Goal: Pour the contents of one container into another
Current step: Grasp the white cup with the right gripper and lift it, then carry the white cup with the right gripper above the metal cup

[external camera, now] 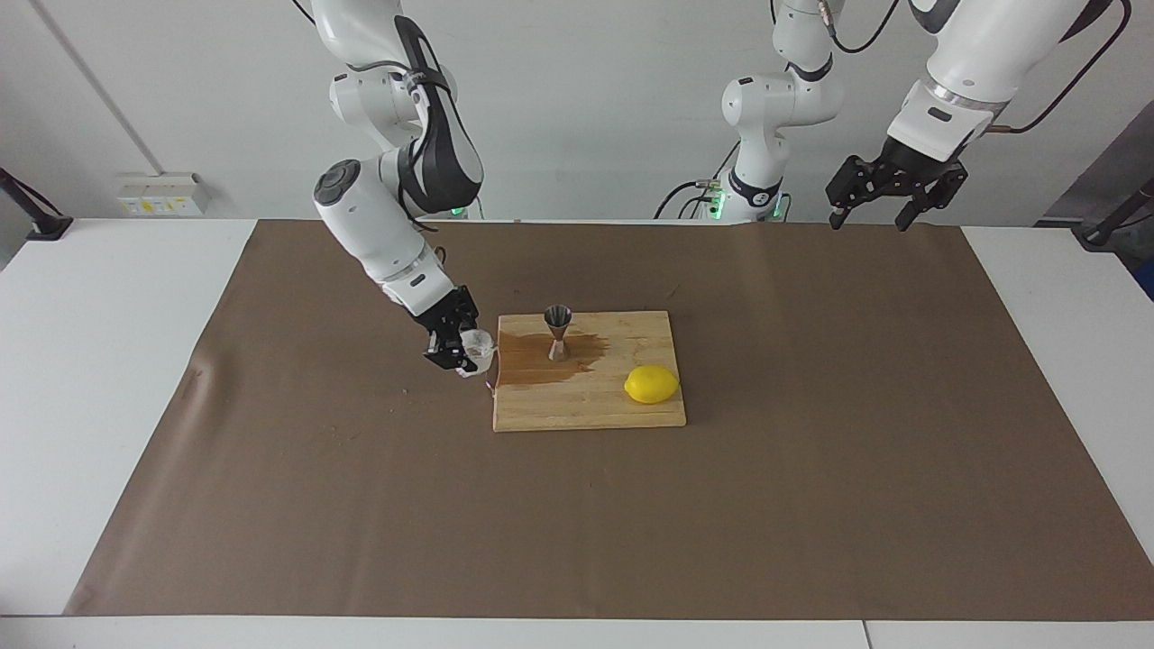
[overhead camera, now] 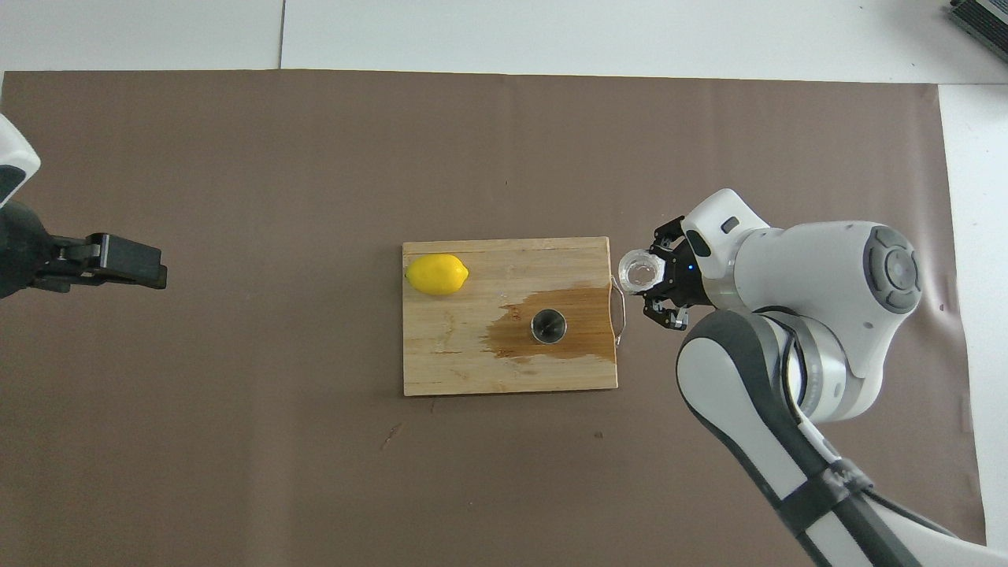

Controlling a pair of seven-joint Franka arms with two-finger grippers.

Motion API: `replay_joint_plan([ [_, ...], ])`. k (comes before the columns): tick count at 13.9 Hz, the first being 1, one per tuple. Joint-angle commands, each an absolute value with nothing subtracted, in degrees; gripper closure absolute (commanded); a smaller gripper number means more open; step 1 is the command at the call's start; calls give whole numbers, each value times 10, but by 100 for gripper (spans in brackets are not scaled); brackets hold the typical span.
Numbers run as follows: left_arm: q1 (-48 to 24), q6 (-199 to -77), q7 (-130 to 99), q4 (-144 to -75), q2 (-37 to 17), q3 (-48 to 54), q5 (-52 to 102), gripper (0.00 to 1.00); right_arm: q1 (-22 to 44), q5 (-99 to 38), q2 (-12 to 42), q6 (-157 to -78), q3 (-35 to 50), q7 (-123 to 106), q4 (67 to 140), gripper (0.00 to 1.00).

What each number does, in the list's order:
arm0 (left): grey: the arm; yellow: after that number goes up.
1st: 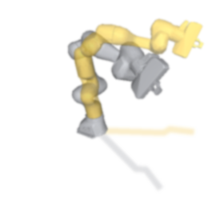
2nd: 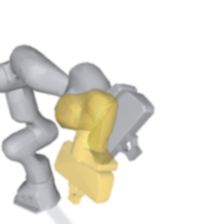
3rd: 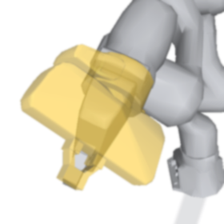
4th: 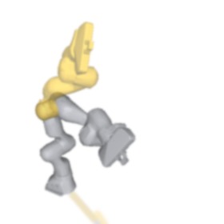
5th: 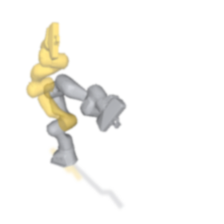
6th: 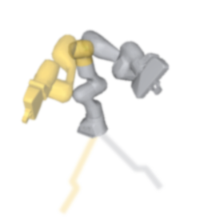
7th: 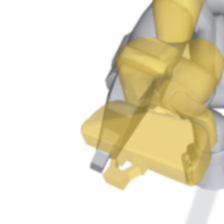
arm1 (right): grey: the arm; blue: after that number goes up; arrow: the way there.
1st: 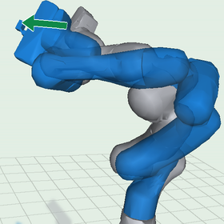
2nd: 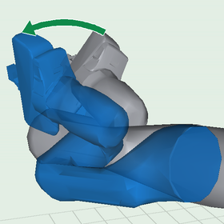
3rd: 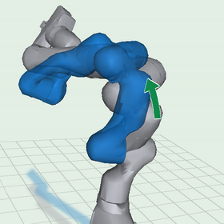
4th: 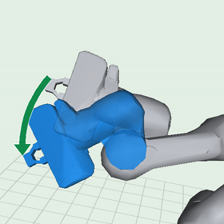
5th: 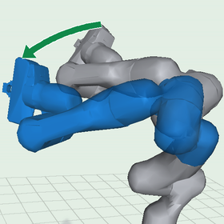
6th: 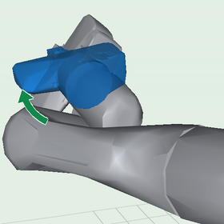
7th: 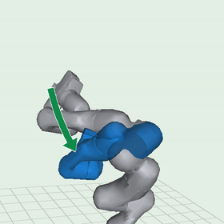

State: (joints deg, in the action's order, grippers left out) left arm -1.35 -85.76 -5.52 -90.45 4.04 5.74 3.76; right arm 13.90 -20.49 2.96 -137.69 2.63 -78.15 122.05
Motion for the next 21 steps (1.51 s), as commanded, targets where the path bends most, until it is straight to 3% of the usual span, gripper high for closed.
replay_joint_plan([
  [1,-36,-839,-52,-894,39,43,24,0,174,-111,10,-1378,25,-666,1220,100],
  [5,25,-827,-52,-892,40,116,25,0,235,54,3,-1373,27,-475,1214,100],
  [13,29,-860,-12,-931,58,120,-2,0,292,178,-18,-1305,33,-374,1215,100],
  [21,29,-861,-19,-947,67,118,18,0,330,285,-13,-1288,34,-288,1216,100],
])
